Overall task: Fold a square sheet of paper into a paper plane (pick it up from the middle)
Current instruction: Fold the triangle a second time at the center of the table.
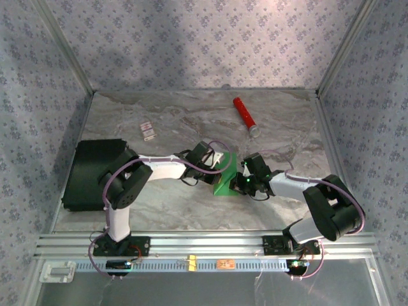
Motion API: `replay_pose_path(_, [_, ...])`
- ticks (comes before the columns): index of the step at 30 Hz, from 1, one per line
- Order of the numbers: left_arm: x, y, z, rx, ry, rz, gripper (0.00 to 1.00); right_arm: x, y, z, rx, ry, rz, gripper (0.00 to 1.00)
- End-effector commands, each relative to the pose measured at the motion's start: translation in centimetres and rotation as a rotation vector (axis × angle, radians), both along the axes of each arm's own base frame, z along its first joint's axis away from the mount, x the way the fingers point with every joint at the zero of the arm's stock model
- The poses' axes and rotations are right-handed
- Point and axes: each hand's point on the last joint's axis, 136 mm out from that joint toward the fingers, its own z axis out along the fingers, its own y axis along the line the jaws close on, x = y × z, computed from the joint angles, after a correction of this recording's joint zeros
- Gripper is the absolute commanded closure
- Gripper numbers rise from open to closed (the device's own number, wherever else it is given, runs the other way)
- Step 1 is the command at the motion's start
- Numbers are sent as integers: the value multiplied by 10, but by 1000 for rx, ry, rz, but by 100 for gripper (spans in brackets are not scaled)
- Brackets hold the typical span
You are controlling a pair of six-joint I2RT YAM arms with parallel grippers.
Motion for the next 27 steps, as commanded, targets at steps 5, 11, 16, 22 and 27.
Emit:
replay_pose_path(5, [-9,8,-18,53,46,-20,93,-3,-9,-5,-10,28,-25,88])
replay_pose_path(11, [-10,9,-20,49,52,-8,93,21,9,29,142,-56,-67,92])
replay_pose_path(16, [-10,10,-21,52,52,-7,93,35,20,42,211,-83,-94,96])
replay_pose_path(22, [-10,9,-20,50,50,-12,93,44,31,46,243,-84,-89,96])
replay_pose_path(27, [-9,9,-21,51,51,-10,93,49,32,37,231,-65,-103,97])
